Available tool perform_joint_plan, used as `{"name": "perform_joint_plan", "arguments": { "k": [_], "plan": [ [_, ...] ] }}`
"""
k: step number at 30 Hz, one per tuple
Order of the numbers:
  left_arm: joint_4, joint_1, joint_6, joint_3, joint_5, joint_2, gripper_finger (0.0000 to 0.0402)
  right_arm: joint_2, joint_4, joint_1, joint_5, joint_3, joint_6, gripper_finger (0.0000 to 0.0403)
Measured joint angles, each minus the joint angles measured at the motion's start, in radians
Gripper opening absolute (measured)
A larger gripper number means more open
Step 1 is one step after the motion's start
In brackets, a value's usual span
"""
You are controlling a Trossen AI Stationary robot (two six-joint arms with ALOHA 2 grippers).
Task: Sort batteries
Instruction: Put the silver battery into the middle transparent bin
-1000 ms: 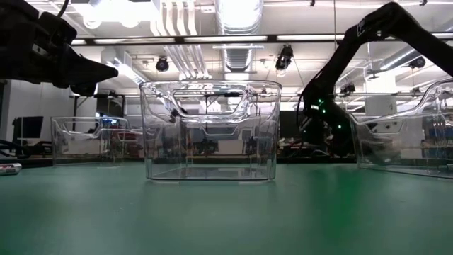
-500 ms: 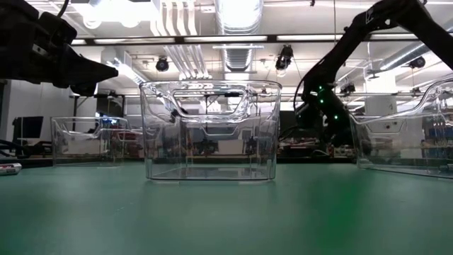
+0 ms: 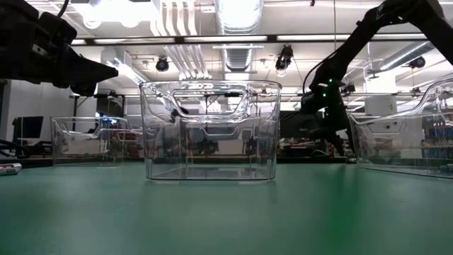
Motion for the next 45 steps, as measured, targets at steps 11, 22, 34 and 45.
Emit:
{"name": "perform_joint_plan", "arguments": {
  "k": [11, 22, 34, 45],
  "plan": [
    [0.0, 0.0, 0.0, 0.0, 0.0, 0.0, 0.0, -0.001, 0.0, 0.029, -0.019, -0.035, 0.24, 0.0171],
    [0.0, 0.0, 0.0, 0.0, 0.0, 0.0, 0.0, -0.001, 0.034, 0.049, 0.068, -0.094, 0.49, 0.0171],
    [0.0, 0.0, 0.0, 0.0, 0.0, 0.0, 0.0, -0.022, 0.071, 0.053, 0.052, -0.105, 0.663, 0.0171],
    [0.0, 0.0, 0.0, 0.0, 0.0, 0.0, 0.0, -0.041, 0.102, 0.053, 0.133, -0.155, 0.756, 0.0171]
  ]
}}
